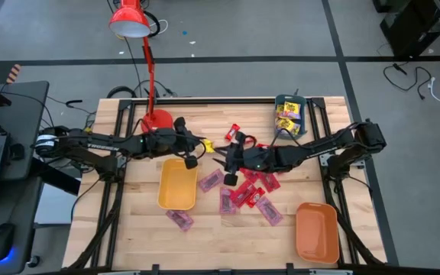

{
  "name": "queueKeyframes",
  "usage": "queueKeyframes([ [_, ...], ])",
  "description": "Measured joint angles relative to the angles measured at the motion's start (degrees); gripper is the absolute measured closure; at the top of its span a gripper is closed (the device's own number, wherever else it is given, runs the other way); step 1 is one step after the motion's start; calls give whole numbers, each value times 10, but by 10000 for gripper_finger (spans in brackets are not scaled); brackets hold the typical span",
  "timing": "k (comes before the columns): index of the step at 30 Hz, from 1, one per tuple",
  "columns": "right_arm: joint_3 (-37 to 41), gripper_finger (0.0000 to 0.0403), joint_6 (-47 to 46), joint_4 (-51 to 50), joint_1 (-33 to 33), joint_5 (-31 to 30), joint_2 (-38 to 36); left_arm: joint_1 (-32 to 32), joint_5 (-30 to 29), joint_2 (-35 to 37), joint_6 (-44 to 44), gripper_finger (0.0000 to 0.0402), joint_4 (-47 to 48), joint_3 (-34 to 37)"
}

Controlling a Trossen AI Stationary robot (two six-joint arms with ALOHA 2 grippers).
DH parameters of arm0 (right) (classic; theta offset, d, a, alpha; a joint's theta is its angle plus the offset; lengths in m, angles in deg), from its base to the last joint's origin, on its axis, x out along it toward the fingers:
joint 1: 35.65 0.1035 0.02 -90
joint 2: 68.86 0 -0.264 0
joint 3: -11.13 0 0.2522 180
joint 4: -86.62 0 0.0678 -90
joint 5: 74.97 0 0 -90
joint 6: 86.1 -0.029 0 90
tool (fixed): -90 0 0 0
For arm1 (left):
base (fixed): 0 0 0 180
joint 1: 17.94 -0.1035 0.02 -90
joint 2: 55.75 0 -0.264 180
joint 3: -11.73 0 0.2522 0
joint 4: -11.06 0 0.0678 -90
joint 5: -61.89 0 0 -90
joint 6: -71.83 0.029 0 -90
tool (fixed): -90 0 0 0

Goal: Sort candy
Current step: Put the yellow candy pack into the blue bin

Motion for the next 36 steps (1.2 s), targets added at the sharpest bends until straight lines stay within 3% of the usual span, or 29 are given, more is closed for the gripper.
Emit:
queueKeyframes([
  [13, 0, 210, -13, -16, -4, 11, 1, 0, -5, 0, -24, 401, -24, 0],
  [23, 0, 210, 5, -20, -19, 11, 1, 0, -5, 0, -85, 401, -46, 0],
  [36, 0, 218, 52, 6, -53, 9, 1, 0, -5, 0, -86, 401, -78, 0],
])
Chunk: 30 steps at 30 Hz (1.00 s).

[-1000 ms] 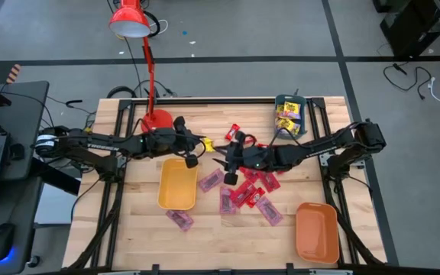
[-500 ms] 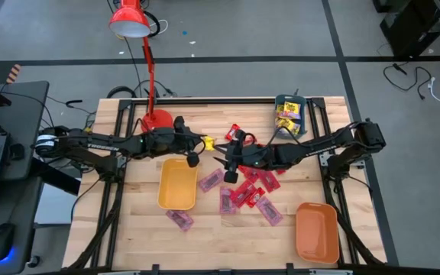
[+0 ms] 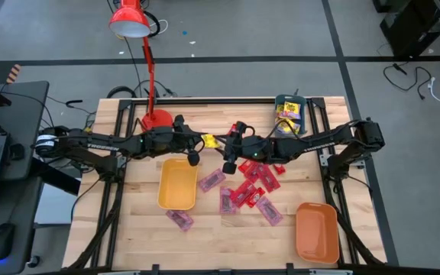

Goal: Sort candy
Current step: Put the yellow candy pack into the blue bin

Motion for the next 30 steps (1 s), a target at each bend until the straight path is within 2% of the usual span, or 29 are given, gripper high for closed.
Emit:
queueKeyframes([
  [4, 0, 264, 17, 3, -3, 0, 0, 0, 0, 0, 0, 401, 0, 0],
  [9, 0, 375, 32, 3, -3, 0, 0, 0, 0, 0, 0, 401, 1, 0],
  [10, 0, 387, 34, 3, -3, 1, 0, 0, 0, 0, 0, 401, 1, 0],
  [19, 0, 398, 3, 12, -6, -6, 0, 0, 0, 0, 5, 401, 46, 0],
  [24, 0, 400, -44, -27, -14, -8, -10, 0, 4, 0, 1, 401, 84, -1],
  [30, 0, 402, -70, -51, -24, 24, -19, 0, 21, 0, -3, 401, 80, -1],
])
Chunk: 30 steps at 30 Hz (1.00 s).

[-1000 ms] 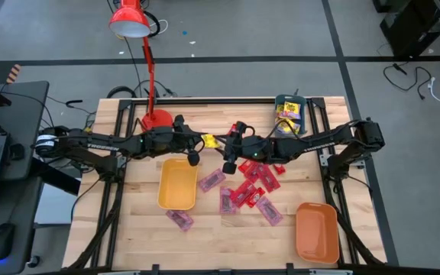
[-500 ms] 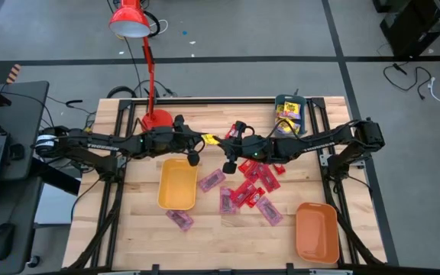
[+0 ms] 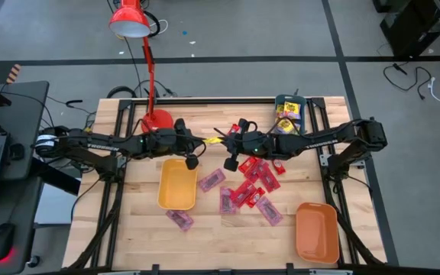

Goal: Sort candy
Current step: Put the yellow candy pack into the blue bin

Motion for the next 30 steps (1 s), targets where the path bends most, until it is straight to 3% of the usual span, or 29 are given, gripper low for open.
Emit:
queueKeyframes([
  [11, -1, 403, -70, -43, -19, 51, -12, 0, 8, 0, 2, 401, 13, 0],
  [17, 0, 403, -108, -85, -35, 63, -55, -1, -4, -2, 6, 395, 40, 3],
  [30, 0, 403, -184, -340, -113, 67, -206, -5, -13, 0, 6, 387, 60, 1],
])
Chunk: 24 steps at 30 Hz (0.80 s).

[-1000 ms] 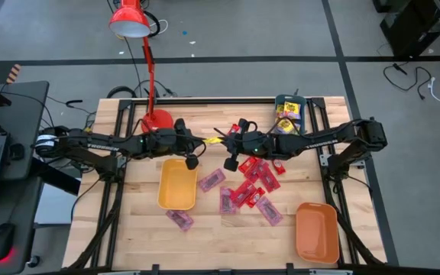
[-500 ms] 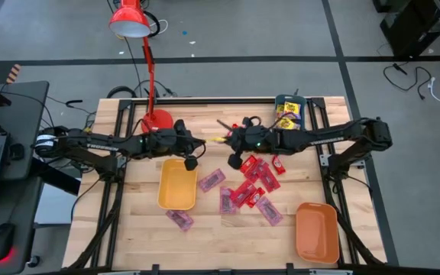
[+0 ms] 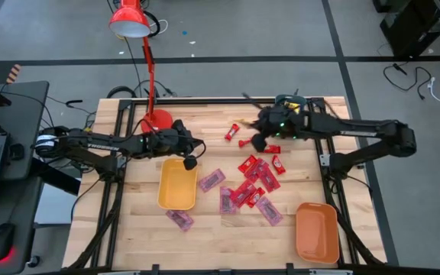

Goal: Sort candy
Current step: Put the yellow candy pack into the blue bin

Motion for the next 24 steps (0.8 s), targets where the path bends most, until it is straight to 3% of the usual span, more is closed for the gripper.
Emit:
queueKeyframes([
  [13, 0, 403, -34, -264, -192, 0, -86, 0, 1, 0, 4, 387, -38, 0],
  [19, 10, 402, -56, -281, -261, 15, -85, 0, 2, 0, 5, 387, -50, 0],
  [24, 45, 402, -13, -278, -304, 53, -85, 0, 2, 0, 10, 387, -49, 0],
])
